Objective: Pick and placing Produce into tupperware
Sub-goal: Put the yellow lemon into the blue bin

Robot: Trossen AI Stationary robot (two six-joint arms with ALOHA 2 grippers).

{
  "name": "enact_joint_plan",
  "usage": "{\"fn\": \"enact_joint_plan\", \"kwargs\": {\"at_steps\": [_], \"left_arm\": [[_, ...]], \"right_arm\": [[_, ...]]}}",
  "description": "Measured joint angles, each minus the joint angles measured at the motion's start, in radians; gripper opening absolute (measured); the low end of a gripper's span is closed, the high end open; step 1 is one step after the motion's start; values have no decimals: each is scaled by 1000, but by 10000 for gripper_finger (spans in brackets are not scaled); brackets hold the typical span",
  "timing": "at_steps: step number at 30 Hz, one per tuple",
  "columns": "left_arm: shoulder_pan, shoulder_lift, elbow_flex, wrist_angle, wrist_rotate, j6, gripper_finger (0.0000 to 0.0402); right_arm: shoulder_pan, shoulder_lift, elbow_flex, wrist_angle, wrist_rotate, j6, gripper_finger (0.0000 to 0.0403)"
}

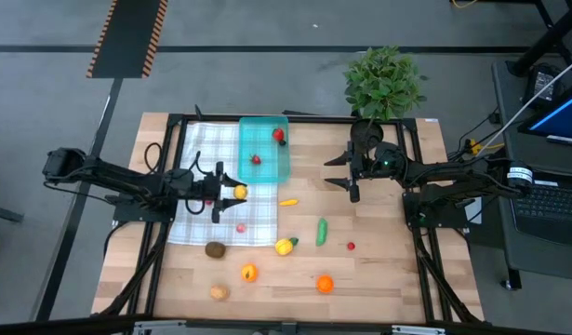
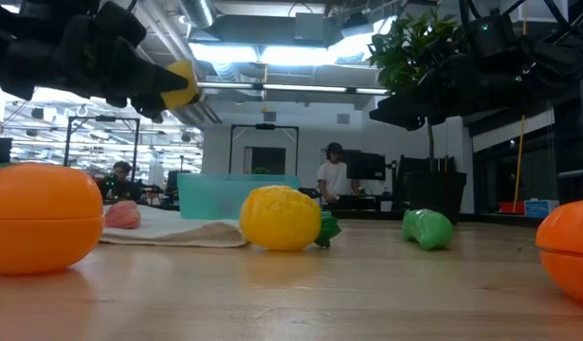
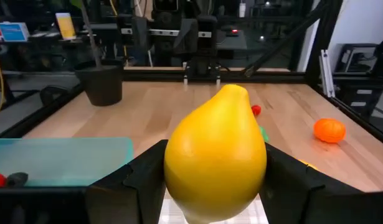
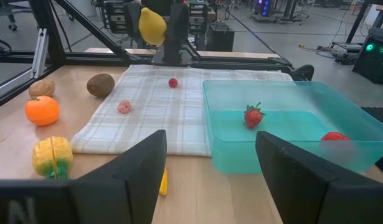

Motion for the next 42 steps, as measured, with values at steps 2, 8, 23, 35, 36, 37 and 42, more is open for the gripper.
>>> {"fn": "enact_joint_plan", "kwargs": {"at_steps": [2, 8, 23, 35, 36, 37, 42], "left_arm": [[15, 0, 0, 0, -7, 0, 200], [91, 1, 0, 20, -90, -2, 201], [214, 2, 0, 40, -258, -36, 200], [353, 100, 20, 77, -195, -45, 200], [368, 122, 32, 88, -164, -45, 200], [382, 144, 47, 103, -136, -42, 200], [452, 266, 147, 110, -59, 6, 200]], "right_arm": [[0, 0, 0, 0, 0, -1, 249], [1, 0, 0, 0, 58, -2, 249], [0, 0, 0, 0, 97, 1, 249], [0, 0, 0, 0, 97, 0, 249], [0, 0, 0, 0, 97, -1, 249], [0, 0, 0, 0, 97, 0, 249], [0, 0, 0, 0, 97, 1, 249]]}}
